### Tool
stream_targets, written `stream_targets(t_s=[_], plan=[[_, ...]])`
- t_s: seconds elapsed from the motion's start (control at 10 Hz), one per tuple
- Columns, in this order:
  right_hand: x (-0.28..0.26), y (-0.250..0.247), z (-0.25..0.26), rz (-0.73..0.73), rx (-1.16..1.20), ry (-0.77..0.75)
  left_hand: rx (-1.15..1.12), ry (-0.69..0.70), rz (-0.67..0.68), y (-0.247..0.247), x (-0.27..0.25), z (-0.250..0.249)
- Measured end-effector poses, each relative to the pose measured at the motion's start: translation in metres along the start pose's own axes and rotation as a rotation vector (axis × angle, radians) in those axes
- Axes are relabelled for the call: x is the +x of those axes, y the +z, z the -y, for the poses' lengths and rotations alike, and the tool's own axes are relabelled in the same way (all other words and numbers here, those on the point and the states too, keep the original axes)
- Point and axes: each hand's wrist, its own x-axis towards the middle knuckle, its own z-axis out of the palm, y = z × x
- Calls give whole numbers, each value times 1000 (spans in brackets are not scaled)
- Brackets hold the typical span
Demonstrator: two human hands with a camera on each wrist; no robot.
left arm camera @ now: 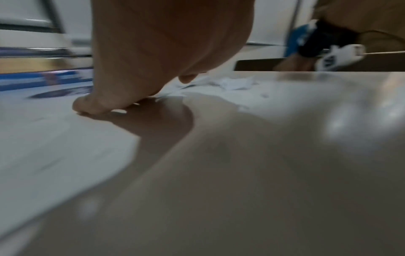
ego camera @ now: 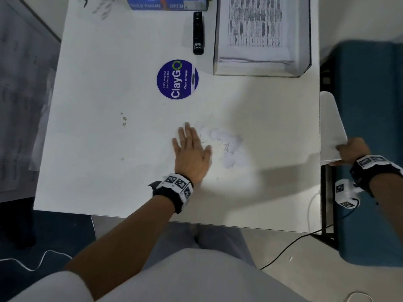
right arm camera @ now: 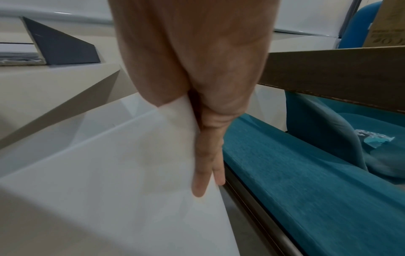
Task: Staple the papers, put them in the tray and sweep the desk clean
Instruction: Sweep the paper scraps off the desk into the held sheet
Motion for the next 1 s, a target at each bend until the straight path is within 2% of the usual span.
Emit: stream_targets(t_s=[0.2,0.3,0.4,0.5,0.6,0.8,0.9,1.0], plan=[[10,-2,6,-13,-91,-52,42,183,72,18,18,-82],[14,-2,8,24,-72,-47,74,281,52,16,24,-88],[21,-5,4,46,-86,-42,68,125,-25,5,36,-62],[23,-5,2,48,-88,-52,-60,-99,-50,-7,36,-37],[19,-5,1,31,-78,-45,-56,-134,-25,-1,32,-44],[27,0,-10,13,-71,-42,5,77,61,29,31,-123],[25,4,-14,21,-41,-14,23,204,87,31,30,-144],[30,9,-23,20,14,21,26,277,36,18,22,-133]])
